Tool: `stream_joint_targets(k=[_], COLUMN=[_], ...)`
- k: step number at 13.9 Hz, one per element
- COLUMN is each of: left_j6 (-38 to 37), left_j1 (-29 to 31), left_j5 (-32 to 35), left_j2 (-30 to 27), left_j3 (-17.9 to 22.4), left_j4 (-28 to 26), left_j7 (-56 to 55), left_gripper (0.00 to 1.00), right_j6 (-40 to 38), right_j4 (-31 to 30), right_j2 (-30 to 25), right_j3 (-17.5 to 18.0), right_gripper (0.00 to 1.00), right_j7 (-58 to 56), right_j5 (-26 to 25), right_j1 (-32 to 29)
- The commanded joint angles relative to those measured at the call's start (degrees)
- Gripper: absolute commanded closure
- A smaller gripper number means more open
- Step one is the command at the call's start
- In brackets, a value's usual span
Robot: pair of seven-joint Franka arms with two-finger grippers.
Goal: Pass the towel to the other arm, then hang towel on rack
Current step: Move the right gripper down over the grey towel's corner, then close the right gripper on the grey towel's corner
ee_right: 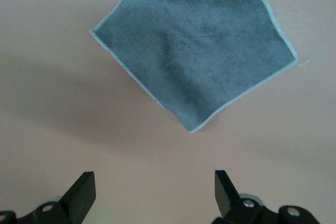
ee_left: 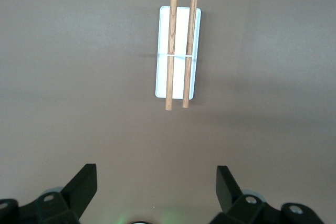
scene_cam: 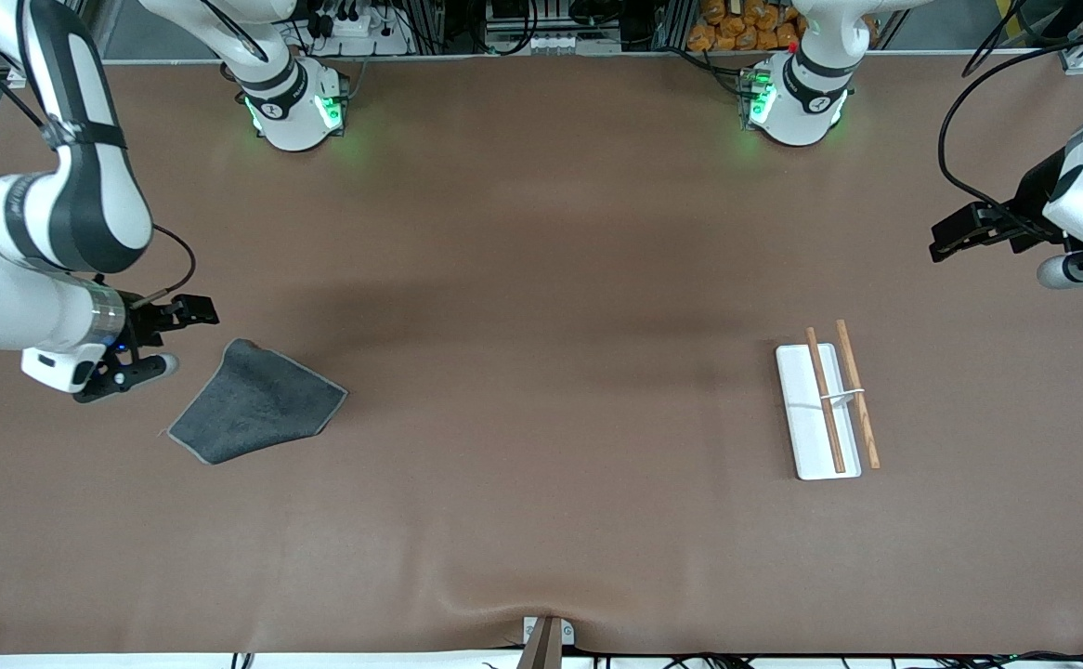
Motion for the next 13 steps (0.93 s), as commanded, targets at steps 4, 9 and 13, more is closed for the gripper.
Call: stream_joint_targets(k=[4, 9, 13], left_j6=[-0.91, -1.26, -1.26], left_j1=[0.44, 0.44, 0.44], left_j5=[-1.13, -1.21, -1.21], left_j2=[0.22, 0.22, 0.22], left_j3=[-0.08, -0.08, -0.08], left_j4=[0.83, 0.83, 0.83], left_j7=[0.80, 0.89, 0.89], left_gripper=[0.00, 0.00, 0.00], right_j6=[13.65, 21.85, 33.80], right_j4=[-9.92, -11.42, -17.23], right_j2=[0.43, 4.66, 7.02], right_j3=[0.62, 0.70, 0.62], right_gripper=[0.00, 0.09, 0.09], right_j7=[-4.41, -17.77, -23.18], right_j5=[-0.01, -0.89, -0.89], right_j1=[-0.58, -1.37, -2.94])
